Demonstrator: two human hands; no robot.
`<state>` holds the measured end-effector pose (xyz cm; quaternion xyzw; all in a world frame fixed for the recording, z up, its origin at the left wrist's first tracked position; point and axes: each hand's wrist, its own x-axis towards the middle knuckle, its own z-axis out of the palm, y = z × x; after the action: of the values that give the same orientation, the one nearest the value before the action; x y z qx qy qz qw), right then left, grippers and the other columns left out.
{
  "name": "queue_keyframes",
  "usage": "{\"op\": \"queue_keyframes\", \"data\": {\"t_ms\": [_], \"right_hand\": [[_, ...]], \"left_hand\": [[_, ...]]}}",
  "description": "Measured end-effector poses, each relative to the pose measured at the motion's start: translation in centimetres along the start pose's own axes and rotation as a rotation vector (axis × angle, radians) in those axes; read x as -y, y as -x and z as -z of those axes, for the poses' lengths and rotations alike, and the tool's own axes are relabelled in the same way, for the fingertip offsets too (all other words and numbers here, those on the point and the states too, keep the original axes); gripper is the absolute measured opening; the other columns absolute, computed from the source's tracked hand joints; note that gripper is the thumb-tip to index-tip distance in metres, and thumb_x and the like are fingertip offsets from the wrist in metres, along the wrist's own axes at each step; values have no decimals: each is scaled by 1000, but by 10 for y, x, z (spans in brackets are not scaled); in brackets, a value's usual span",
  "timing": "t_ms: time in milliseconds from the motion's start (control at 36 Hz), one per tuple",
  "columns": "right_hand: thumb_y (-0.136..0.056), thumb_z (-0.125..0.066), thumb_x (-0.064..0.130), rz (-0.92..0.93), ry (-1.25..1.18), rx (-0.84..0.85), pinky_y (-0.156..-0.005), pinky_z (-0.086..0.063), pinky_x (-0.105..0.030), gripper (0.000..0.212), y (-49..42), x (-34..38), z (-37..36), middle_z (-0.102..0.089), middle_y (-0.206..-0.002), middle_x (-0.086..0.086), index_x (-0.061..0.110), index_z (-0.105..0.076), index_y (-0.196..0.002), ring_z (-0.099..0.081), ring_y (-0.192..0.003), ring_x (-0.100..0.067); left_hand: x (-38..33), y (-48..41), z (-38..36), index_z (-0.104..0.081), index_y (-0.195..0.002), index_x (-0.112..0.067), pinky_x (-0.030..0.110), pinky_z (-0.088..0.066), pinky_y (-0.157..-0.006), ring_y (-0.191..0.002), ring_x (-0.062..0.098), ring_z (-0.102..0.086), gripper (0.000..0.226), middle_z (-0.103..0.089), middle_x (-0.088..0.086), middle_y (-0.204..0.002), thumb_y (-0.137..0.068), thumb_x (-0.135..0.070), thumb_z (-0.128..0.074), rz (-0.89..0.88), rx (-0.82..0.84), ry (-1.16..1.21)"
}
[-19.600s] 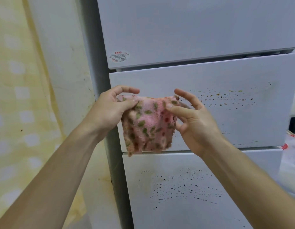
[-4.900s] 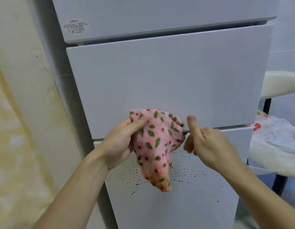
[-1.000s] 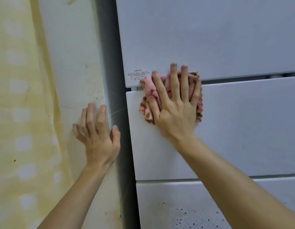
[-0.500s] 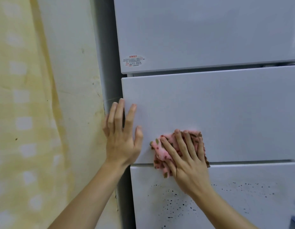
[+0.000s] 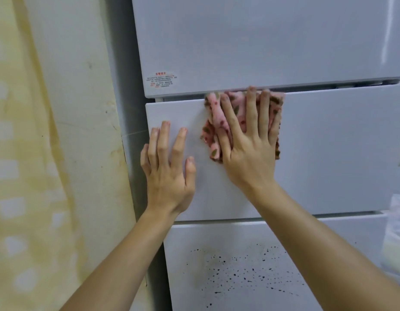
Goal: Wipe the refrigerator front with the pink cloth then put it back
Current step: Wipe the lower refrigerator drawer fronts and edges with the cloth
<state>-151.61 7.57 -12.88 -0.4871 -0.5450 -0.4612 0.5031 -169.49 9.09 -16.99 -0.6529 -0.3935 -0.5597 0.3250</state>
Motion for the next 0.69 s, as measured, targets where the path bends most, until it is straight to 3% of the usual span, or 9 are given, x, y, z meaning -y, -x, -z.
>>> {"op": "queue_keyframes", "data": {"t_ms": [194,361,528,639,694], "right_hand": [[-111,-37,36,36,-61,98,-129,-10,-60,57,108,-17,3,-14,-172,-23,16,-30,-165,-11,-160,-43],[-110,-31,50,101,-23,215,-131,-5,-54,63,179,-51,11,-6,-176,-12,29,-18,-168,-7,-162,-34],[-104,-40,65,137,-13,141,-131,-9,-54,71,121,-72,15,-8,-175,-14,35,-23,-166,-10,-162,-35],[-103,-49,57,12,-29,18,-129,-12,-61,69,39,-74,15,-17,-171,-25,29,-31,-164,-13,-160,-42],[-108,-44,55,-31,-23,-28,-127,-13,-64,63,0,-72,14,-20,-169,-28,26,-34,-164,-16,-158,-46]], "left_hand": [[0,7,-5,-35,-162,-18,55,-11,-128,-161,32,-12,61,-20,12,-172,-103,-33,-42,-24,11,-32],[-2,7,-7,-35,-162,-16,53,-12,-128,-160,32,-13,66,-20,13,-172,-102,-45,-43,-36,-9,-87],[-5,9,-9,-33,-162,-15,56,-10,-129,-161,35,-13,75,-19,14,-172,-100,-56,-44,-28,-8,-102],[-9,8,-13,-32,-162,-14,59,-10,-128,-160,37,-13,78,-19,16,-172,-99,-58,-48,-12,-27,-110],[-12,7,-15,-31,-162,-13,59,-8,-128,-160,36,-12,79,-19,16,-172,-99,-58,-49,-4,-38,-103]]}}
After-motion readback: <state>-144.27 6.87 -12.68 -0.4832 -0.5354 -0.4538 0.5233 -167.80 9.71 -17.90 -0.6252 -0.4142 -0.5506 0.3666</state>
